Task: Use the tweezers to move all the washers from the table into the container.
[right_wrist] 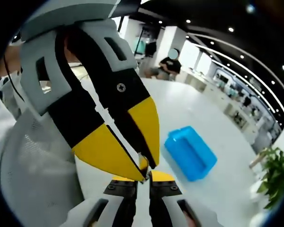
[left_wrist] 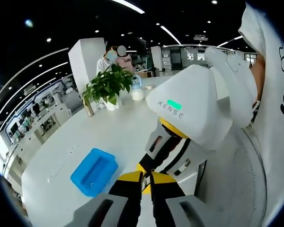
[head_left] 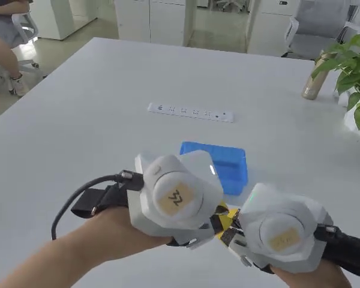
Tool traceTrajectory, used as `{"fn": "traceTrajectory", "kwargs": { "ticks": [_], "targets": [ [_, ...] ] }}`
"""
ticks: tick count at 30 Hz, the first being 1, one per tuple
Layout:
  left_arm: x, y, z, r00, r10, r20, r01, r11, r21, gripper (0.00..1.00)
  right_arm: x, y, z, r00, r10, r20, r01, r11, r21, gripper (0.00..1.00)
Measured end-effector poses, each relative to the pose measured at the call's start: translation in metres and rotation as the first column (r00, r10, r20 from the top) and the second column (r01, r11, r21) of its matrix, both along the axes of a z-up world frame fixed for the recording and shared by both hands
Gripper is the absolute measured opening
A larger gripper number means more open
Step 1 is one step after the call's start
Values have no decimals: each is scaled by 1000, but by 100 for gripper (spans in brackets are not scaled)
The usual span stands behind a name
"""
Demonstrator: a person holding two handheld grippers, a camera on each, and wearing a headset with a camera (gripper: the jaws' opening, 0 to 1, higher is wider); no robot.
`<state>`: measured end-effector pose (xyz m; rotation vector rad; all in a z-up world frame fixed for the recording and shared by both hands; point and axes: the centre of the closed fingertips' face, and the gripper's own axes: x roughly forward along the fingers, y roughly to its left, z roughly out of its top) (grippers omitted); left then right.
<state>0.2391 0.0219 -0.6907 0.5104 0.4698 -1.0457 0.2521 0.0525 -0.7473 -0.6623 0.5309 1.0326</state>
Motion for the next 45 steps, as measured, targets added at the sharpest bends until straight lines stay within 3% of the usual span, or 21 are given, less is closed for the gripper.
{"fn": "traceTrajectory", "kwargs": {
  "ticks": [5, 7, 9, 14, 21, 24, 29, 33, 35, 37, 38, 41, 43, 45],
  "targets": [
    [1, 5, -6, 1000, -9, -2, 9, 1000, 19, 0, 0, -4, -4, 1000, 3, 2, -3, 1000, -14, 5],
    [-1, 5, -8, 999, -23, -22, 23, 1000, 12, 0, 0, -6, -6, 1000, 8, -2, -8, 1000, -19, 5],
    [-1, 2, -10, 999, -31, -35, 31, 999, 8, 0, -1, -8, -9, 1000, 20, 3, -20, 999, -38, 5],
    [4, -2, -20, 999, -34, -28, 35, 999, 25, 0, 3, -17, -20, 999, 42, 32, -39, 994, -98, 5],
    [10, 5, -52, 992, -39, -117, 45, 998, 44, 0, 8, -27, -45, 999, 47, 25, -43, 988, -148, 6],
    [11, 8, -70, 991, -74, -110, 86, 991, 107, 0, 10, -29, -59, 999, 40, 11, -37, 986, -161, 6],
    [9, 19, -106, 983, -123, -136, 149, 969, 199, 0, 8, -28, -81, 998, 49, -26, -53, 983, -174, 7],
    [12, 27, -119, 980, -154, -129, 183, 951, 250, 0, 1, -25, -82, 996, 79, -33, -83, 983, -161, 9],
    [15, 30, -125, 977, -157, -142, 190, 946, 261, 0, -2, -27, -80, 997, 72, -42, -78, 983, -164, 10],
    [20, 35, -134, 975, -166, -146, 202, 936, 287, 0, -4, -31, -73, 998, 44, -41, -49, 990, -132, 12],
    [22, 39, -140, 973, -177, -149, 217, 923, 319, 0, -6, -33, -70, 998, 10, -64, -17, 994, -105, 12],
    [27, 42, -150, 969, -194, -151, 236, 903, 359, 0, -12, -36, -55, 985, -88, -151, 92, 996, 17, 18],
    [30, 43, -158, 967, -197, -163, 245, 893, 377, 0, -18, -37, -46, 956, -141, -257, 174, 978, 112, 22],
    [32, 44, -162, 962, -214, -168, 265, 878, 399, 0, -14, -44, -38, 939, -199, -282, 253, 953, 170, 25]
  ]
}}
